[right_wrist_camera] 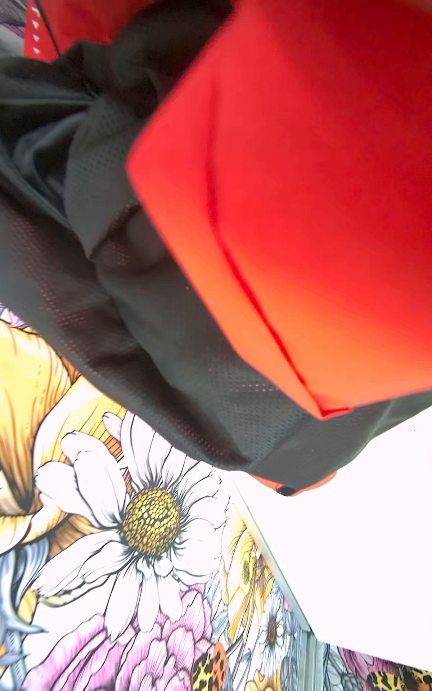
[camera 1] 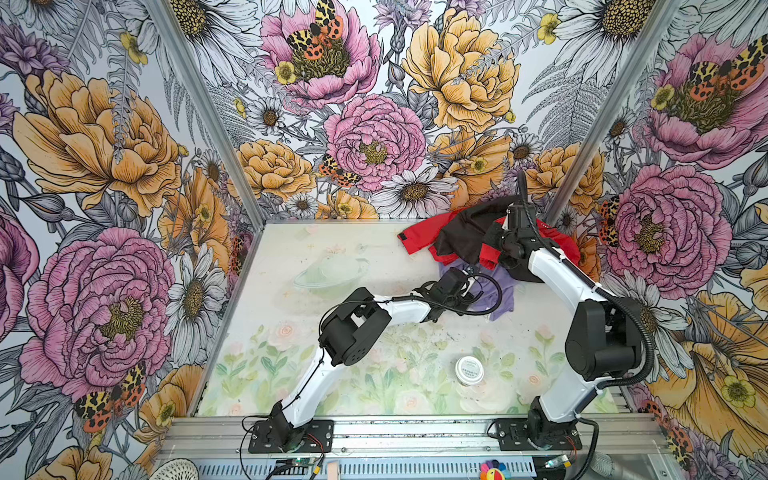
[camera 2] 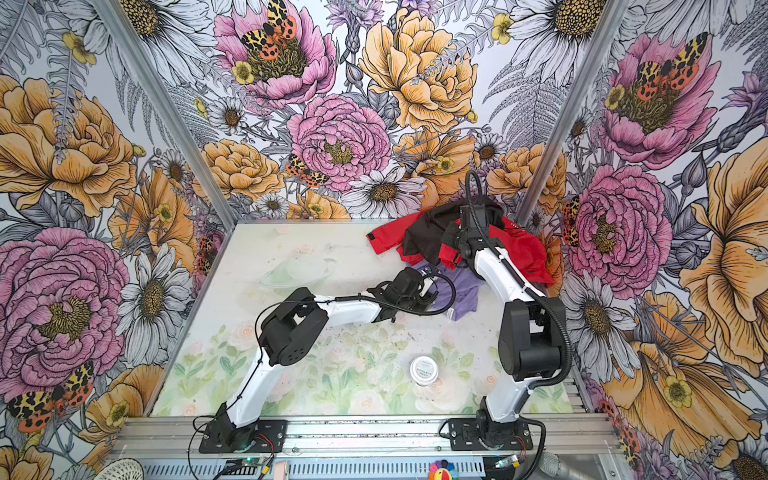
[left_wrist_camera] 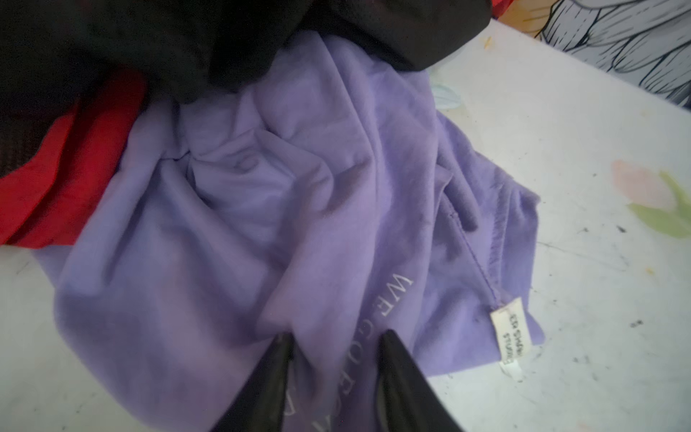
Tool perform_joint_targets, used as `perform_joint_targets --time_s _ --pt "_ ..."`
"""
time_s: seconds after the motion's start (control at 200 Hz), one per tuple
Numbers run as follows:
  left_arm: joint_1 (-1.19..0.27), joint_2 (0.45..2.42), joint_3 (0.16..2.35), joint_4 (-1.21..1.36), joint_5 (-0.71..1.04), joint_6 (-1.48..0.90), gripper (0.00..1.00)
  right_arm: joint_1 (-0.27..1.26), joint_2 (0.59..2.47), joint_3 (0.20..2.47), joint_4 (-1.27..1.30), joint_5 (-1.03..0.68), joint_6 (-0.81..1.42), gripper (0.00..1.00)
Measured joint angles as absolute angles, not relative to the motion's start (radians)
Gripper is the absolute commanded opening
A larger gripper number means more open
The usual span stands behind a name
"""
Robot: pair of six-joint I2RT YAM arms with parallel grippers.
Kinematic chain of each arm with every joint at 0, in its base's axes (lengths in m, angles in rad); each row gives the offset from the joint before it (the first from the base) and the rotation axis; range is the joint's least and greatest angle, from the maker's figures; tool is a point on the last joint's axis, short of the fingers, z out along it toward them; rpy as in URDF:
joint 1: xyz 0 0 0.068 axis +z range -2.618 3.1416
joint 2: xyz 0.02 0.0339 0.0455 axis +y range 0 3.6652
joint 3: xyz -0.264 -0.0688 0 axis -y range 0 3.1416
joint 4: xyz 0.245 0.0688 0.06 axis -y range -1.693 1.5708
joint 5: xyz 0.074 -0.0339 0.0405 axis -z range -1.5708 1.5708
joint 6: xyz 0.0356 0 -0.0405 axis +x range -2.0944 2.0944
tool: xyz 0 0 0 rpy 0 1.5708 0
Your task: Pick out a specific cloth from the pile
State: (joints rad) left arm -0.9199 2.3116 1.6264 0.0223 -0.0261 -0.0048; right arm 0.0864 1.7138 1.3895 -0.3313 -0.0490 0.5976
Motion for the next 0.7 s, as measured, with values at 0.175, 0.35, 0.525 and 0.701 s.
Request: perform_joint_targets --time_s 0.175,0.35,0.525,0.701 --pt "-0.928 2.316 1.635 0.005 -0.080 -0.004 0.00 0.086 1.700 1.373 -0.329 -0.058 0.605 0.00" --pt "-0.934 2.275 1.591 0.034 -0.124 -0.003 0.00 0.086 1.681 1.356 -0.325 -0.057 0.604 0.00" --pt "-0.934 2.172 1.514 0.082 -0.180 0.004 0.00 0.085 1.654 1.335 -0.317 -0.057 0.604 0.00" --pt "-0.934 2.084 1.468 0.139 -0.234 0.008 0.00 0.084 1.638 1.311 -0.303 -0.058 0.601 0.00"
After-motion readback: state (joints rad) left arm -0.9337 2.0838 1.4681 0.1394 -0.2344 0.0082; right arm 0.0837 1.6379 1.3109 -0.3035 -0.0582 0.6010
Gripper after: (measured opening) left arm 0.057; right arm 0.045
